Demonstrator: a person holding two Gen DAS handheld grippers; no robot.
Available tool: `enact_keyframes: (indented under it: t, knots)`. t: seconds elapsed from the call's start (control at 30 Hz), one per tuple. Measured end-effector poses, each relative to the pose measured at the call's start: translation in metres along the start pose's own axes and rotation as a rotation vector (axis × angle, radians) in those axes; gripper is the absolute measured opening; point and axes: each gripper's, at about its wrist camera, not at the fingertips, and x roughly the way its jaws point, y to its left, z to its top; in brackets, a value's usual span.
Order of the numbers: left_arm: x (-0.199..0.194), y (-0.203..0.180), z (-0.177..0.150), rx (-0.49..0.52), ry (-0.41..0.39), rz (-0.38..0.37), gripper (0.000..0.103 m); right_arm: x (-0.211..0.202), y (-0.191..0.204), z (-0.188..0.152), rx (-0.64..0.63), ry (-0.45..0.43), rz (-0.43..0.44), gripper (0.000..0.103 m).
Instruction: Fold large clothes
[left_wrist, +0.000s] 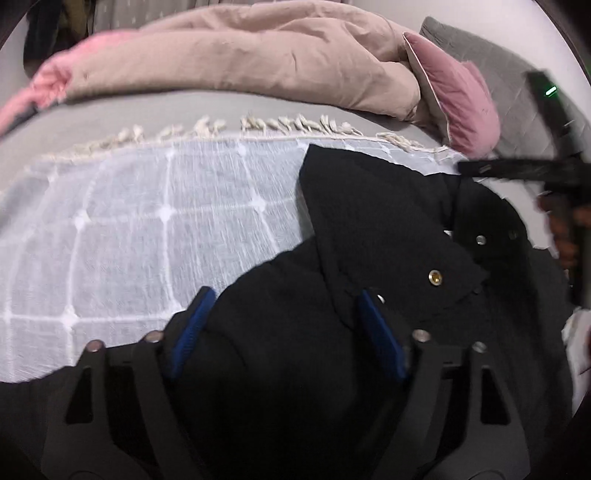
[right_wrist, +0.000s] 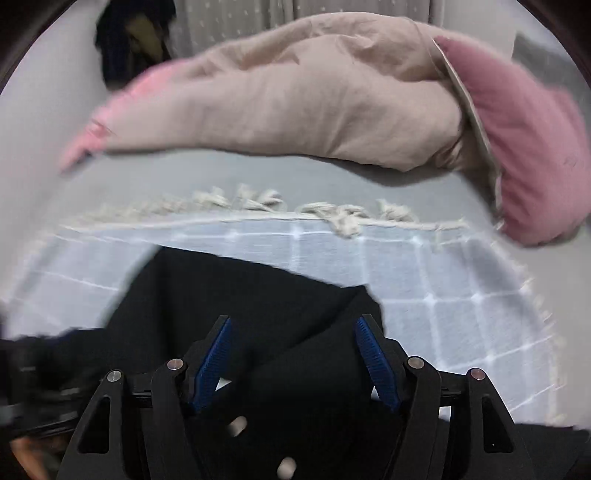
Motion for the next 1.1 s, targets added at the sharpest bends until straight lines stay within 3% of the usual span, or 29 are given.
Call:
enact_keyframes:
  t: [0.03,0.07,0.1,0.13,0.17,0.2,0.27,0.4,0.47,0.5,0.57,0.63,0.7,0.73,0.77,0.83,0.97,1.03,1.1]
  knots:
    - [-0.001,0.0,0.001,0.002,0.001,-0.001,0.063,0.013,0.001,0.002,0.003,0.029,-0.055,0.068]
    - [-0.003,0.0,0.002,0.006,0.004,-0.025,0.046,0.024,0.0,0.001,0.009,0.059,-0.118,0.065]
    - [-0.005,-0.002,0.001,0.01,0.016,-0.077,0.037,0.037,-0.002,-0.001,0.017,0.105,-0.205,0.056]
    - [-0.005,0.0,0.001,0.016,0.022,-0.082,0.025,0.052,-0.008,-0.006,0.037,0.158,-0.264,0.047]
    - [-0.005,-0.003,0.0,0.028,0.021,-0.074,0.018,0.061,-0.014,-0.011,0.076,0.193,-0.228,0.028]
    - [-0.01,-0.004,-0.001,0.038,0.014,-0.066,0.017,0.062,-0.017,-0.014,0.104,0.181,-0.183,0.015]
    - [-0.022,-0.006,0.003,0.022,-0.025,-0.036,0.013,0.053,-0.018,-0.016,0.114,0.136,-0.153,0.01]
    - [-0.061,-0.009,0.012,-0.027,-0.129,-0.02,0.013,-0.008,-0.025,-0.005,0.19,-0.173,0.085,0.007]
    - [-0.079,-0.019,0.014,0.016,-0.19,0.018,0.014,-0.036,-0.025,0.002,0.168,-0.363,0.228,0.007]
    - [-0.077,-0.022,0.014,0.037,-0.199,0.044,0.015,-0.039,-0.022,0.004,0.147,-0.404,0.239,0.007]
    - [-0.056,-0.027,0.01,0.088,-0.171,0.145,0.032,-0.015,-0.016,0.011,0.127,-0.352,0.154,0.009]
    - [-0.02,-0.024,0.004,0.113,-0.017,0.25,0.033,0.037,-0.022,0.009,0.163,-0.144,0.033,0.015]
    - [-0.022,-0.021,0.005,0.087,0.012,0.229,0.033,0.063,-0.034,-0.004,0.215,-0.042,-0.028,0.025]
    - [-0.03,-0.022,0.008,0.076,-0.014,0.217,0.037,0.063,-0.046,-0.012,0.255,-0.049,0.004,0.028]
    - [-0.039,-0.022,0.01,0.07,-0.044,0.201,0.046,0.059,-0.055,-0.016,0.279,-0.07,0.038,0.034]
    - [-0.06,-0.025,0.013,0.061,-0.125,0.148,0.057,0.042,-0.074,-0.022,0.318,-0.108,0.084,0.036]
    - [-0.066,-0.031,0.012,0.062,-0.178,0.023,0.057,-0.003,-0.09,-0.024,0.325,-0.194,0.13,0.036]
    - [-0.052,-0.038,0.008,0.083,-0.15,-0.04,0.057,-0.019,-0.083,-0.033,0.288,-0.215,0.183,0.035]
    - [-0.032,-0.042,-0.001,0.108,-0.098,-0.04,0.057,-0.023,-0.072,-0.043,0.253,-0.195,0.184,0.035]
